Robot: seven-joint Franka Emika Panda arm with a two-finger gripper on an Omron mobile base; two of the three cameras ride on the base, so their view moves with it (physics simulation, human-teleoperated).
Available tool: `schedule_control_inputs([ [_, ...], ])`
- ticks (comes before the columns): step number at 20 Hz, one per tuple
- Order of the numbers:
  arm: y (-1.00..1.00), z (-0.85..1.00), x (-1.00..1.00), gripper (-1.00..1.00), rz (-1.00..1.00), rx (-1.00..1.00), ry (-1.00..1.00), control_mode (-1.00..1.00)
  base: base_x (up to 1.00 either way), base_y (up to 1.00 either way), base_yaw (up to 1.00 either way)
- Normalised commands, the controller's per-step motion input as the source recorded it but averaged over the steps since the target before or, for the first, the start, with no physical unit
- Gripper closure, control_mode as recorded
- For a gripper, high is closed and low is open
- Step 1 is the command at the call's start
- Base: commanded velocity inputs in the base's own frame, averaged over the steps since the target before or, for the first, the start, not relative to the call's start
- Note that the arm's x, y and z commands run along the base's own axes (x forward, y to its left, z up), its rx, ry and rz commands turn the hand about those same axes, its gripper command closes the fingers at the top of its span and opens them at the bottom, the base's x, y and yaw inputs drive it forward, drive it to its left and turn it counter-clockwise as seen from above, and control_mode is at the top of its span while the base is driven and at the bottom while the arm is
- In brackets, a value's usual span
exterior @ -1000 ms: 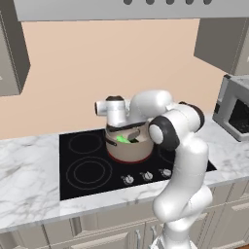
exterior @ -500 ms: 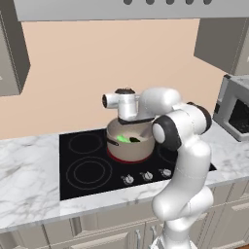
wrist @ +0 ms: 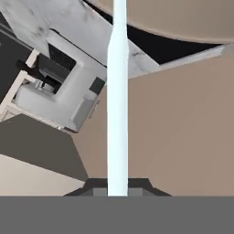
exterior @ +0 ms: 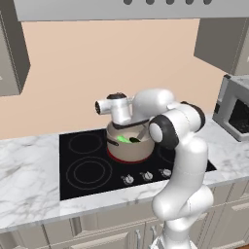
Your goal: Put the corn and cucumber in the pot. Retrieve the spatula and lightly stir the vegetables in the pot.
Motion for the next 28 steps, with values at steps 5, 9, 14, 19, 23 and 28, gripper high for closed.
schedule_control_inputs([
  [5,0.75,0.0,0.0,1.0,0.06,-0.21,0.16,-1.0,0.0,0.0,0.0],
  [9,0.47,-0.09,-0.06,1.0,0.03,-0.13,0.08,-1.0,0.0,0.0,0.0],
  [14,0.03,-0.35,-0.2,1.0,0.0,0.11,0.0,-1.0,0.0,0.0,0.0],
  [19,0.0,-0.05,0.04,1.0,0.0,0.25,0.0,-1.0,0.0,0.0,0.0],
  [23,-0.03,0.0,0.6,1.0,0.0,0.12,0.0,-1.0,0.0,0.0,0.0],
  [28,-0.25,0.0,0.81,1.0,0.0,0.06,-0.03,-1.0,0.0,0.0,0.0],
])
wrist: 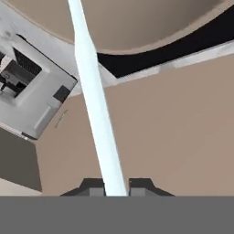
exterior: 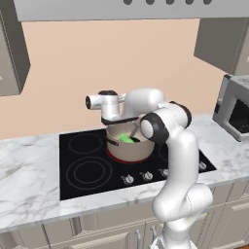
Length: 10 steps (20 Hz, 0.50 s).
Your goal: Put the corn and cucumber in the pot. Retrieve the spatula and lightly stir the vegetables in the pot.
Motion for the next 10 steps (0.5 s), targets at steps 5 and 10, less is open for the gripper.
schedule_control_inputs([
  [5,-0.24,0.0,0.2,1.0,0.0,0.06,-0.01,-1.0,0.0,0.0,0.0],
  [10,-0.36,0.0,-0.14,1.0,0.15,0.0,0.23,-1.0,0.0,0.0,0.0],
])
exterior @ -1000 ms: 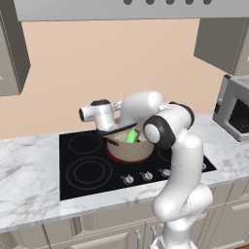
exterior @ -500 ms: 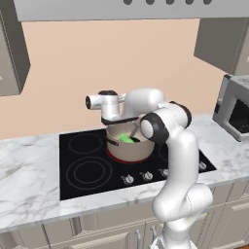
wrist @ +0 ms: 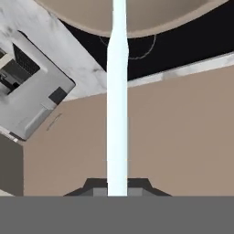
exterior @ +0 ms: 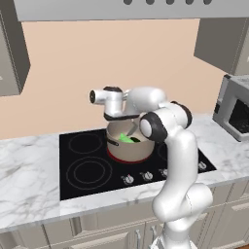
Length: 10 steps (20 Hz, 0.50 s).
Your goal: Put the corn and cucumber in the pot. Retrieve the spatula and lightly stir the vegetables in the pot.
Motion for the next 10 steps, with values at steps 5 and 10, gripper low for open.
schedule_control_inputs([
  [5,-0.08,0.0,-0.02,1.0,0.04,0.0,0.02,-1.0,0.0,0.0,0.0],
  [10,0.0,0.0,0.0,1.0,0.0,0.0,0.0,-1.0,0.0,0.0,0.0],
])
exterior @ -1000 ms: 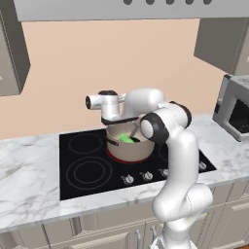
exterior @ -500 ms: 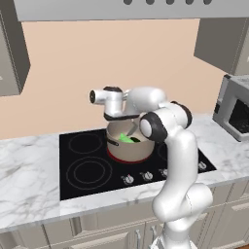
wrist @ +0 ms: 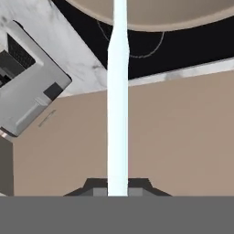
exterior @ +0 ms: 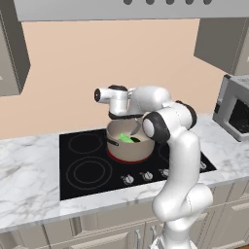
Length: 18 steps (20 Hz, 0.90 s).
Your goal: Put the corn and cucumber in the pot. Retrieve the spatula and lightly stir the vegetables in the pot.
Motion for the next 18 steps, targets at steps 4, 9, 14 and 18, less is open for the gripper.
schedule_control_inputs([
  [4,-0.37,-0.11,-0.28,1.0,-0.06,0.03,-0.02,-1.0,0.0,0.0,0.0],
  [9,-0.36,-0.18,-0.25,1.0,-0.1,0.0,0.0,-1.0,0.0,0.0,0.0],
  [14,-0.25,-0.32,0.16,1.0,-0.03,-0.01,0.23,-1.0,0.0,0.0,0.0],
  [18,-0.05,-0.37,0.52,1.0,0.0,-0.05,0.23,-1.0,0.0,0.0,0.0],
])
